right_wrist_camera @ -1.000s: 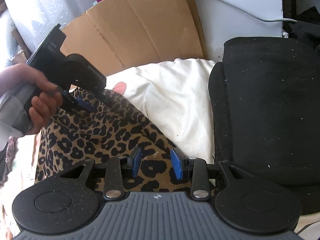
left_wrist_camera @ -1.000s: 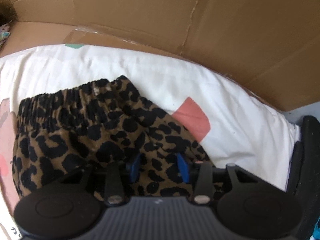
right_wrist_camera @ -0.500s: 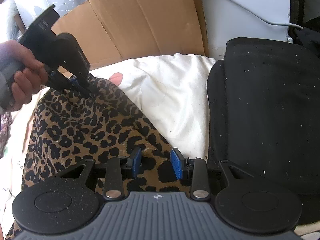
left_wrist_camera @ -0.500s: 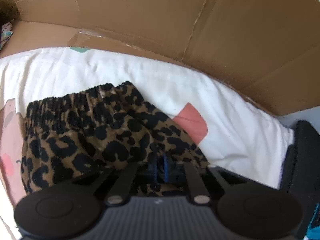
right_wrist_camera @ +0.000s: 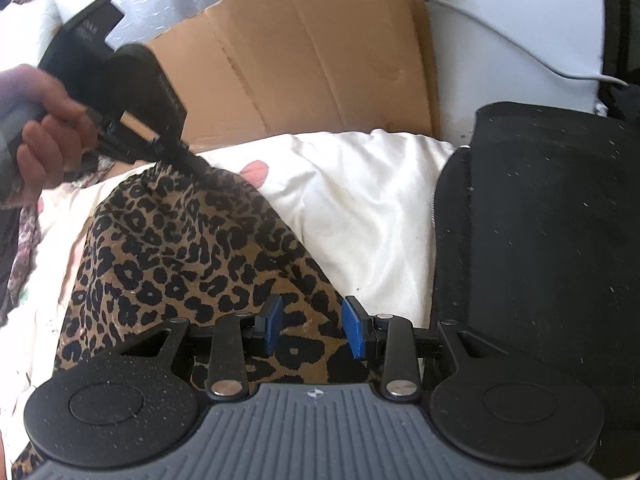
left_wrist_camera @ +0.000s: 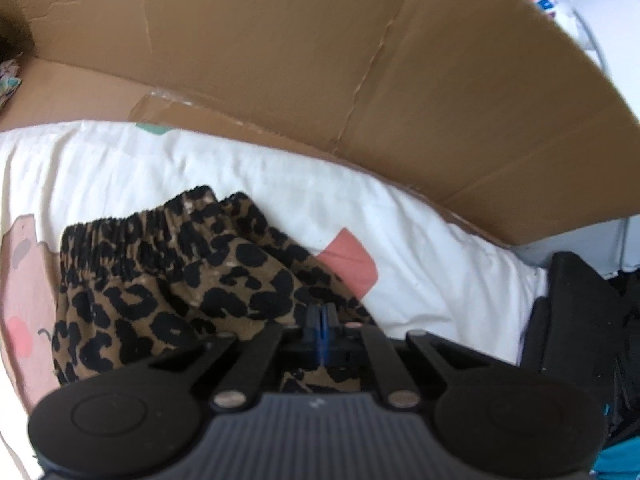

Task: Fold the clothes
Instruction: 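Close the right gripper on the skirt while the left gripper releases the waistband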

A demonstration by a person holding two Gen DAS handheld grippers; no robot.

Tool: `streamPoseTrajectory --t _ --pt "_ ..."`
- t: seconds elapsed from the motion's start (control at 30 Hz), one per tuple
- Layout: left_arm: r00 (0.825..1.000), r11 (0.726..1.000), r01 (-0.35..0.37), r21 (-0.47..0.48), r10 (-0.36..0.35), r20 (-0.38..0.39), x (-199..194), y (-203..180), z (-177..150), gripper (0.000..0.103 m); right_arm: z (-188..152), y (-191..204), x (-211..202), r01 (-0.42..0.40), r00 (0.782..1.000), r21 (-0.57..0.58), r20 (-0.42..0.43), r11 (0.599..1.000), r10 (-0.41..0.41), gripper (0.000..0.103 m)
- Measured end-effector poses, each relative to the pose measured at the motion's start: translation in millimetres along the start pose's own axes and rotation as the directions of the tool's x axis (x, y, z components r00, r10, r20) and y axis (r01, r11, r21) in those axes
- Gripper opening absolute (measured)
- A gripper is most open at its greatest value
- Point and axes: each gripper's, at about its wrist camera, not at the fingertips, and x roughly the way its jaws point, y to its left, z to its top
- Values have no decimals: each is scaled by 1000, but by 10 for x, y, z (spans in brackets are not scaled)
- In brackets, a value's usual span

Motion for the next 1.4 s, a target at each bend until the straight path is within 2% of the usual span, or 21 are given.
streamPoseTrajectory --t 0.27,0.33,0.43,0.5,0.73,1.03,1.4 --pt "999 999 33 22 -33 13 -110 0 -6 0 -50 -42 105 -3 999 -46 -44 999 1 38" --pt "999 999 39 21 -39 14 -107 14 -8 0 -66 -31 110 -14 998 -63 -56 998 10 21" --pt "999 999 45 19 -45 13 -94 27 -8 0 -92 -9 115 -9 998 -97 -70 995 2 3" --pt "999 999 49 18 -49 15 -92 25 -9 0 -101 -5 99 -6 997 -107 -72 994 -1 0" --pt "997 997 74 17 -75 30 -114 -15 10 0 -107 7 -78 25 999 -71 -30 997 -28 0" --pt "995 996 89 27 -90 30 70 -150 46 0 -115 -39 -153 55 997 6 -50 998 -55 0" --pt "999 996 42 76 -42 -4 519 -247 41 0 -205 -102 -171 84 994 50 -76 995 -80 0"
